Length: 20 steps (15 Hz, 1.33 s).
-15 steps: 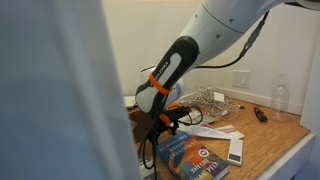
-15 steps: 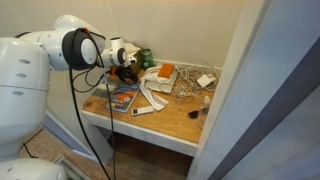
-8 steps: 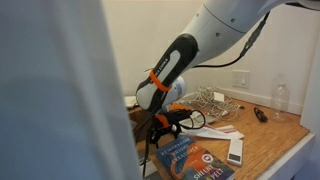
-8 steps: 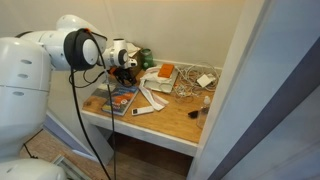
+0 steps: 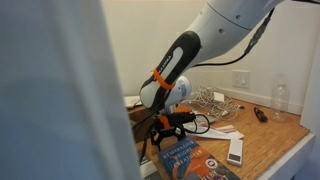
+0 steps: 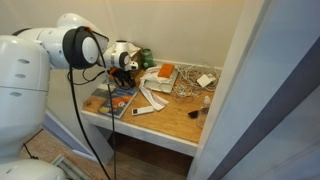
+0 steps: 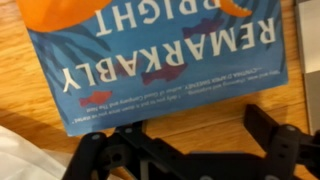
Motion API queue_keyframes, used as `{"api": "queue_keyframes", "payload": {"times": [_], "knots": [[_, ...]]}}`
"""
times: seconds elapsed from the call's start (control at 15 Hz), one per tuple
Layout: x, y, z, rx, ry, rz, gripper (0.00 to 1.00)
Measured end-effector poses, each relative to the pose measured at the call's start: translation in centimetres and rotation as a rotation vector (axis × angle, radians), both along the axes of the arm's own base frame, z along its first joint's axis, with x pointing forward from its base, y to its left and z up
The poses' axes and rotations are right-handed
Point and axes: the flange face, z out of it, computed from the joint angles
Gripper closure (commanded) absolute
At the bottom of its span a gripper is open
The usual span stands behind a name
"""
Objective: Slide the book forward on the surface
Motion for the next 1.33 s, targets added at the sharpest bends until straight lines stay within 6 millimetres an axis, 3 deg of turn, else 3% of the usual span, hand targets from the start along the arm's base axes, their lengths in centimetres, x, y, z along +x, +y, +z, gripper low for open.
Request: {"api": "queue_keyframes", "payload": {"times": [0.33, 0.87, 1.33], "knots": [[-0.8, -0.7, 0.2, 0.016, -0.008, -0.012, 0.00], [-2.0, 0.4, 1.1, 0.042, -0.019, 0.033, 0.00], [-2.4, 0.1, 1.2, 0.048, -0.024, 0.043, 0.00]]}}
